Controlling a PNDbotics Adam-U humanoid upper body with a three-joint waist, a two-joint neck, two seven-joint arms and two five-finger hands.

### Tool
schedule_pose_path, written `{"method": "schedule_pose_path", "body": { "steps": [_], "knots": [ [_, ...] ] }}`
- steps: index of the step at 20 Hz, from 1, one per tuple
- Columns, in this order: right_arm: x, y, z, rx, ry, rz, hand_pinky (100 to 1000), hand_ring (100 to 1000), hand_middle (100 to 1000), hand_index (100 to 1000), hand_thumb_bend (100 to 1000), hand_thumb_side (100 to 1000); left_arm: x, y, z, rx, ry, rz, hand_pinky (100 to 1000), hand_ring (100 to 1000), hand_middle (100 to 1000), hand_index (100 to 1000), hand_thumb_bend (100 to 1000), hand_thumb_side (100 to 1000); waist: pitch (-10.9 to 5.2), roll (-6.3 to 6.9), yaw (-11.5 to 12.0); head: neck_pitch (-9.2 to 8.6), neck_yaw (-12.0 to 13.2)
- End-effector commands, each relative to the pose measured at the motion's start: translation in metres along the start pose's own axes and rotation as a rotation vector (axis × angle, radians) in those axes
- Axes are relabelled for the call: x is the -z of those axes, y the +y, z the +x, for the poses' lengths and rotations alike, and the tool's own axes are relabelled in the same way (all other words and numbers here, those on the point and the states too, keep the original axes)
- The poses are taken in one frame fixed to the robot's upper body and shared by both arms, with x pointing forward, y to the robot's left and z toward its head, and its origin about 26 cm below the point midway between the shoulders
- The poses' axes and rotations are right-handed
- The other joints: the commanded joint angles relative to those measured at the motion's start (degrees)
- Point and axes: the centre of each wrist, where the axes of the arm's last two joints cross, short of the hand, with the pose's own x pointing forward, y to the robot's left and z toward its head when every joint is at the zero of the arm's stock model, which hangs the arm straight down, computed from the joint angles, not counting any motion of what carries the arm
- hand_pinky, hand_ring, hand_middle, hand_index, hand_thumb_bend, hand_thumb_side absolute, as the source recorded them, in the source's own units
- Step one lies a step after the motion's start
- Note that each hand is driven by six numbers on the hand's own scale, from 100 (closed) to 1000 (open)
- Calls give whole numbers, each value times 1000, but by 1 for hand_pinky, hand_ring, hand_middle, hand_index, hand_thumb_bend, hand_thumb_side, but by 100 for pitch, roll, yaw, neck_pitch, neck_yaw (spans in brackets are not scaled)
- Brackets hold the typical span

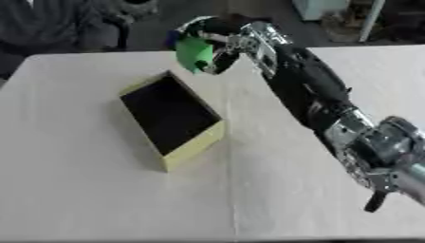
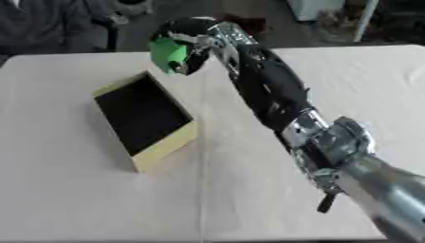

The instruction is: Pick up objects on the table and place them in the box.

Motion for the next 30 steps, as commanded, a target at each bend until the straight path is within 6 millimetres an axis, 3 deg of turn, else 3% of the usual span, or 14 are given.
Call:
{"method": "schedule_pose_path", "body": {
  "steps": [1,4,9,22,24,27,28,30],
  "knots": [
    [13,-21,23,-57,-131,-25,902,979,604,938,100,100,5,2,7,3,-35,-2,645,651,724,812,533,603,-82,15,15,25,-24],
    [20,-16,37,-70,-226,15,903,980,608,941,100,100,4,2,7,4,-34,0,645,651,724,813,533,602,-90,15,-10,32,-21],
    [21,-2,36,-38,-312,89,907,985,622,952,100,100,4,2,7,4,-33,0,645,651,724,812,533,602,-96,-1,-27,38,-27],
    [21,17,40,13,-321,284,919,988,652,969,100,128,4,1,7,5,-33,2,645,651,724,812,533,602,-84,-30,-47,37,-43],
    [20,18,39,15,-313,306,928,997,736,981,100,144,4,2,7,5,-33,2,645,650,724,813,533,602,-84,-31,-52,36,-42],
    [19,19,38,6,-305,324,929,997,741,981,100,144,4,2,7,6,-33,3,645,650,724,813,533,602,-82,-31,-56,35,-40],
    [19,19,38,4,-304,325,953,1000,860,1000,156,166,4,2,7,6,-33,3,646,650,725,813,533,603,-82,-31,-55,35,-41],
    [18,18,38,-12,-303,331,960,1000,901,1000,208,187,4,2,7,6,-33,3,646,650,724,813,533,603,-81,-30,-49,32,-49]
  ]
}}
